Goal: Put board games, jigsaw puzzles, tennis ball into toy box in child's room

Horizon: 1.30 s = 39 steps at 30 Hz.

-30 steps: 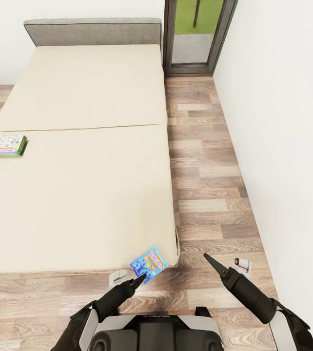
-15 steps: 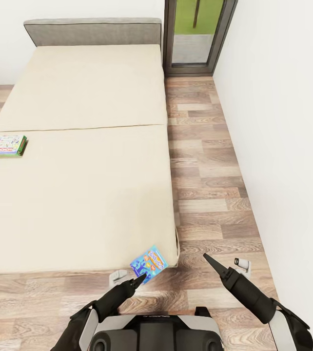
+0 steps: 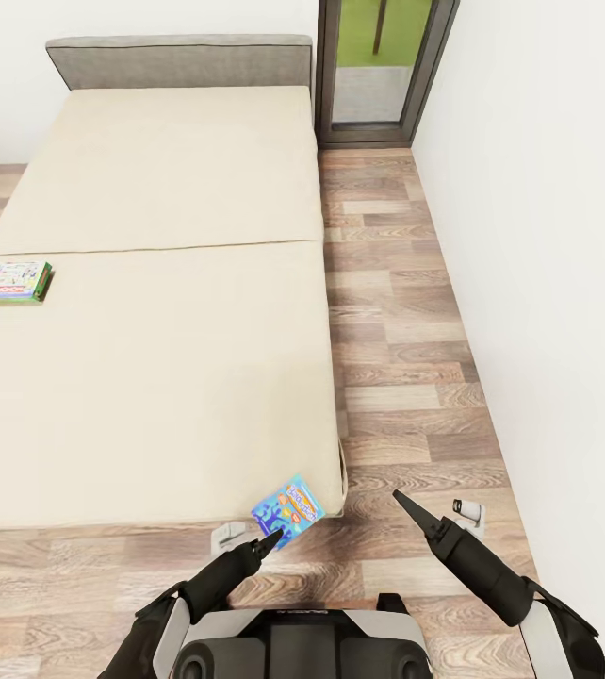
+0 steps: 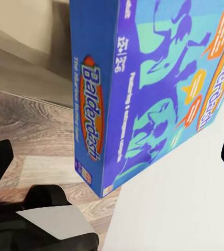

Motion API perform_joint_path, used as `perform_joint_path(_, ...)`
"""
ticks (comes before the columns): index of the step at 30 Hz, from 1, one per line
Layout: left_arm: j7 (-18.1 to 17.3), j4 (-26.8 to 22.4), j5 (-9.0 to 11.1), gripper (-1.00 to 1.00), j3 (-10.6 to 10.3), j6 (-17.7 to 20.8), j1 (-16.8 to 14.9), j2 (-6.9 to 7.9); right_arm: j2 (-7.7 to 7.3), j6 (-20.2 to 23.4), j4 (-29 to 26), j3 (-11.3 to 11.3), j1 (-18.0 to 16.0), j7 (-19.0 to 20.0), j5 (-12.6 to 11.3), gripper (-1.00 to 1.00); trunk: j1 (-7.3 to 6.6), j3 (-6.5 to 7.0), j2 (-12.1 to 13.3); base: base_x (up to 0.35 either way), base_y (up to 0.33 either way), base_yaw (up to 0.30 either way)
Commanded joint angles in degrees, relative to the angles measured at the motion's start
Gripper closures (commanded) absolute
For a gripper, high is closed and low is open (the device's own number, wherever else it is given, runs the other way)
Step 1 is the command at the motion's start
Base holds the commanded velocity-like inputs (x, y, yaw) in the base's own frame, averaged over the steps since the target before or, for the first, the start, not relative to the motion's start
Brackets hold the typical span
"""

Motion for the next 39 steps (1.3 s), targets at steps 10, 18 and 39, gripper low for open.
perform_joint_path(10, -0.27, -0.01, 0.23, -1.0, 0.25, 0.6, -0.03, -0.04, 0.06, 0.41, 0.0, -0.09, -0.03, 0.09, -0.18, -1.0, 1.54, -1.28, -2.83, 0.0, 0.0, 0.0)
perform_joint_path(18, -0.27, -0.01, 0.23, -1.0, 0.25, 0.65, -0.03, -0.04, 0.05, 0.4, 0.0, -0.09, -0.03, 0.09, -0.18, -1.0, 1.76, -1.46, -3.23, 0.0, 0.0, 0.0)
perform_joint_path(39, -0.27, -0.01, 0.23, -1.0, 0.25, 0.61, -0.03, -0.11, 0.06, 0.36, 0.0, -0.09, -0.03, 0.09, -0.18, -1.0, 2.86, -2.36, -5.24, 0.0, 0.0, 0.0)
